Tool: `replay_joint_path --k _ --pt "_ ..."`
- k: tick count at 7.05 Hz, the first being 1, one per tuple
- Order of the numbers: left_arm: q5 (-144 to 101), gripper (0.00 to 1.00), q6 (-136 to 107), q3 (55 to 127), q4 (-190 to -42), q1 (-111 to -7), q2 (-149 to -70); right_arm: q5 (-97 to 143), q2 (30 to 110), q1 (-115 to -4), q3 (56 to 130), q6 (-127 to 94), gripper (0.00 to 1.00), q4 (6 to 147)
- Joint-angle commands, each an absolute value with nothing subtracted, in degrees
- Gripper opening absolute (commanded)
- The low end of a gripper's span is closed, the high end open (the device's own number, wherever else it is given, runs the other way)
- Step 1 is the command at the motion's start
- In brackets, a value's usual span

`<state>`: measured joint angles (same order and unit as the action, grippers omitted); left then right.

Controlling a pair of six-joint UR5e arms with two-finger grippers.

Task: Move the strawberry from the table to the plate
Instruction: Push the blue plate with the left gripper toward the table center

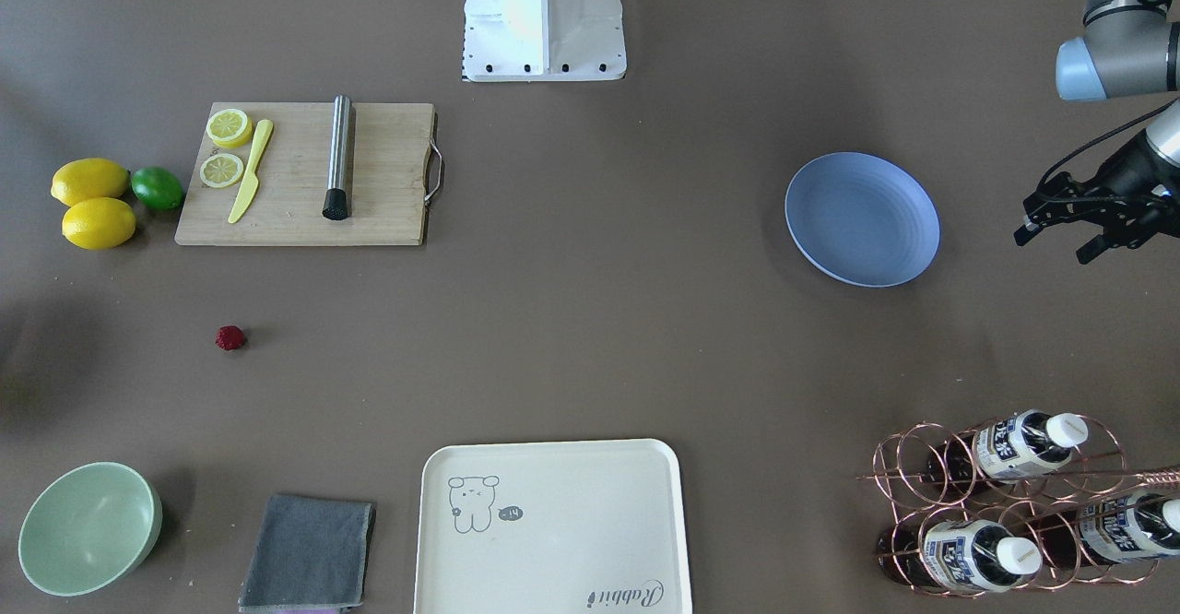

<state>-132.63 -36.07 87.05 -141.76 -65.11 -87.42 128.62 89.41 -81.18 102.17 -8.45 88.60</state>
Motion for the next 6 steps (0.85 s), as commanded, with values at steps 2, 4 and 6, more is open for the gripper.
replay_joint_path --k 2,4,6 --pt "-132.28 0.97 -45.69 84.9 -151.42 -57.23 -87.19 128.76 89.74 -81.12 101.78 -8.53 1.0 86.75" --pt "-127.56 0.93 -49.98 84.82 -154.06 -52.32 -87.1 128.67 89.74 -81.12 101.69 -8.53 1.0 86.75" --pt "-127.0 0.78 -50.19 84.64 -155.3 -51.06 -86.84 128.5 89.74 -81.12 101.6 -8.61 1.0 86.66"
